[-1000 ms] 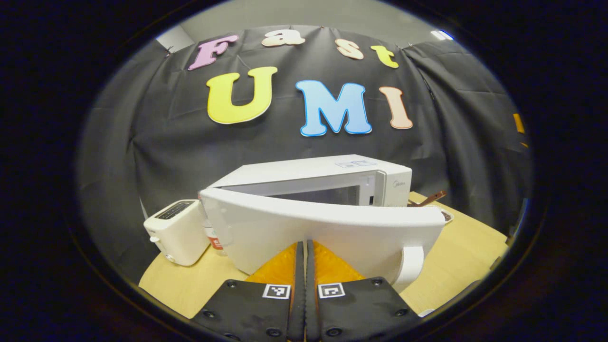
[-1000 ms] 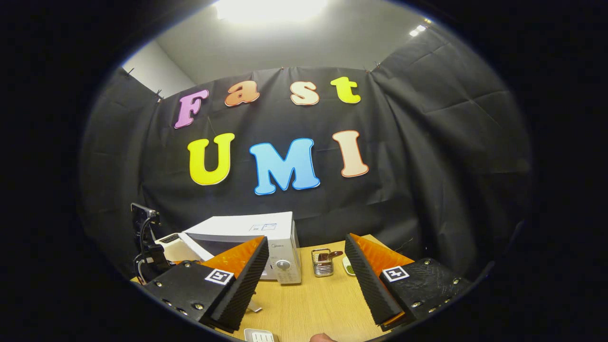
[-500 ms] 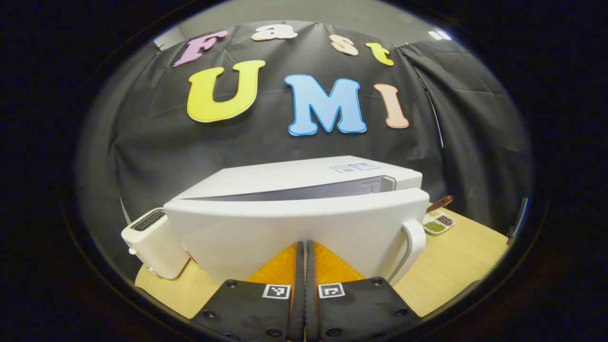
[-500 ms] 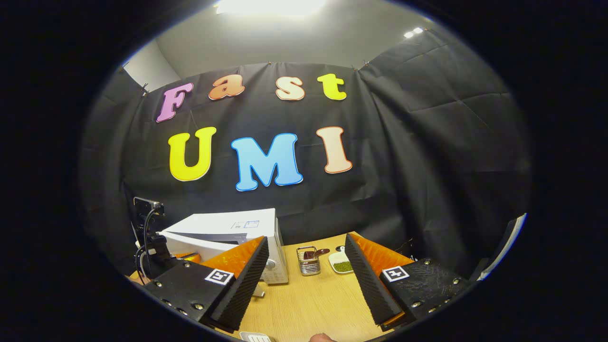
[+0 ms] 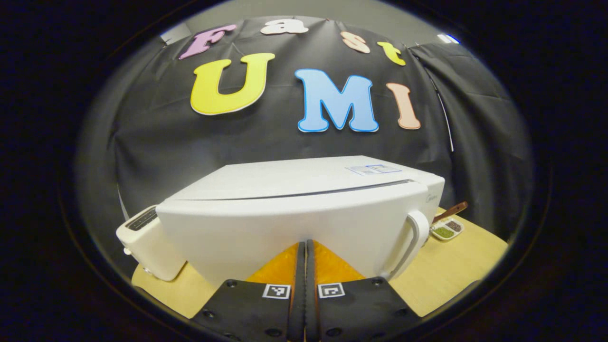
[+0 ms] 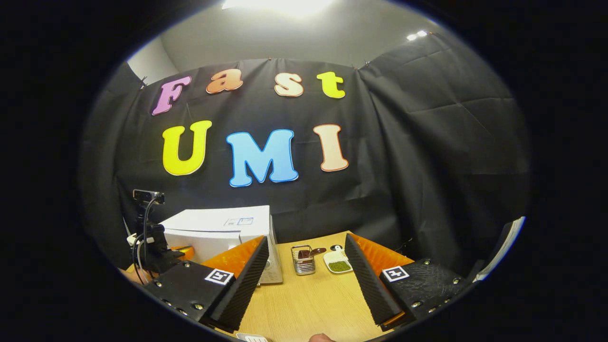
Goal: Open the microwave oven with the left hand, put the food in, and close the microwave oven.
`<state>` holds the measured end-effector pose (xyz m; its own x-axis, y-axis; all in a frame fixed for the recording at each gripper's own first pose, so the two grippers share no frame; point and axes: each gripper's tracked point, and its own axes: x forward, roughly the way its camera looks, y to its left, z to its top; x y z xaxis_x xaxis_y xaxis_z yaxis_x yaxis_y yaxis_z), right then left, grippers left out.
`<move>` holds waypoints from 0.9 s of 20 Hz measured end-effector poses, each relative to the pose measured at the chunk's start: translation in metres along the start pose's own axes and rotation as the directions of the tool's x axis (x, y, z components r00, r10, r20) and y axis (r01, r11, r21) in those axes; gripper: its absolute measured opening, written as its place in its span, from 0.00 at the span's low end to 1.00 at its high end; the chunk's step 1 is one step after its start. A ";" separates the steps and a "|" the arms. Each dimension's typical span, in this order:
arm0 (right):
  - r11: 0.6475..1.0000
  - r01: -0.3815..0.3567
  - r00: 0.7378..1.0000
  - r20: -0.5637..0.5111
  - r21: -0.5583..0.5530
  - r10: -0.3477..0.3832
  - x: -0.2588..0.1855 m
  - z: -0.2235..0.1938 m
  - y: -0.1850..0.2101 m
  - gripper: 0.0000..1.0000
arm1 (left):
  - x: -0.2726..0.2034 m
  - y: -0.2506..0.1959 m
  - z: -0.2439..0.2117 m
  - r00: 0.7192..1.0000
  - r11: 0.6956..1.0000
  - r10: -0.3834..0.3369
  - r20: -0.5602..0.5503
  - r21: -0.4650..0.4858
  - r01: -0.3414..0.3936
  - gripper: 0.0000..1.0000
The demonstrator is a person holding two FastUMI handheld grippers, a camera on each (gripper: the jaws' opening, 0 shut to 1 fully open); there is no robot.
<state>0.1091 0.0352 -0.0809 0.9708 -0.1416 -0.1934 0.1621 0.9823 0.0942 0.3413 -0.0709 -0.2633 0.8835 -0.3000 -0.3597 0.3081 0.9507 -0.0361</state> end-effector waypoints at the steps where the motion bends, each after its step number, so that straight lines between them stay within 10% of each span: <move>1: 1.000 -0.006 1.000 -0.004 0.001 0.006 0.001 -0.001 0.003 0.98 | 0.000 0.000 0.001 1.000 1.000 0.001 0.001 -0.007 -0.001 0.07; 8: 0.997 -0.079 0.997 -0.004 -0.015 0.078 -0.010 0.001 0.024 0.98 | 0.002 -0.009 0.004 0.998 0.999 0.049 -0.026 0.002 -0.049 0.07; 18: 0.973 -0.228 0.973 0.025 -0.022 0.228 -0.048 0.013 0.006 0.98 | -0.147 -0.050 0.094 0.976 0.995 0.094 0.198 -0.045 -0.087 0.07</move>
<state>0.0661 0.0457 -0.0583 0.9864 0.0832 -0.1419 -0.0671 0.9911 0.1148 0.2293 -0.0822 -0.1209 0.9608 -0.2191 -0.1701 0.2143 0.9757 -0.0463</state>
